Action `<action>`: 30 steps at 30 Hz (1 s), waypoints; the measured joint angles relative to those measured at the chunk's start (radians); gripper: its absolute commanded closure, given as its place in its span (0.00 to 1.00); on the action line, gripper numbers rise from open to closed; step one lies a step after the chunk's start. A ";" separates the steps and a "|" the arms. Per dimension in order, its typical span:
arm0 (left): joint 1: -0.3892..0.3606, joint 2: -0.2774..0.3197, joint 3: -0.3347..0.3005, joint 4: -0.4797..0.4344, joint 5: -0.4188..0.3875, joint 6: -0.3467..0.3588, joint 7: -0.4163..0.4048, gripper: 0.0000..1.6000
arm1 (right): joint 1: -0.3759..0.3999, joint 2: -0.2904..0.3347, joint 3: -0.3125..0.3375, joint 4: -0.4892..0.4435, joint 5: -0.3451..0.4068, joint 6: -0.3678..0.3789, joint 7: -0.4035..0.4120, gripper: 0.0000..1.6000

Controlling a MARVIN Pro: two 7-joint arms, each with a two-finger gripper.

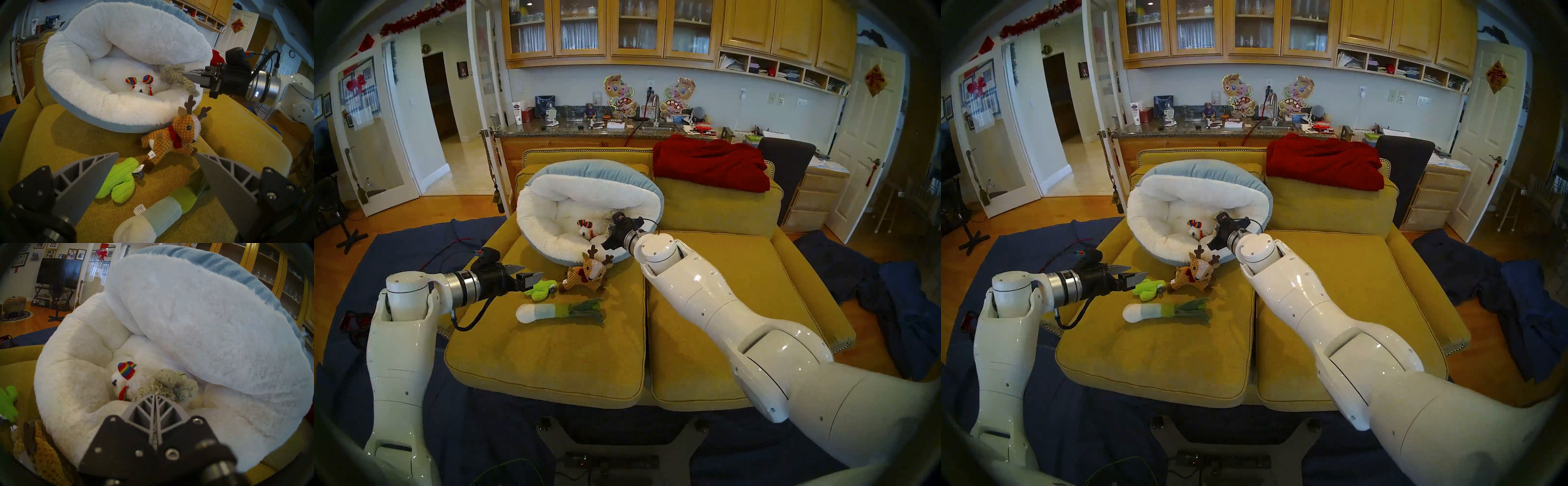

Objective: Put toys into dog bed

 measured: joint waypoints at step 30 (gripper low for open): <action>0.000 0.000 0.000 0.000 0.000 0.000 0.000 0.00 | 0.163 -0.122 -0.021 0.330 -0.074 -0.153 -0.030 1.00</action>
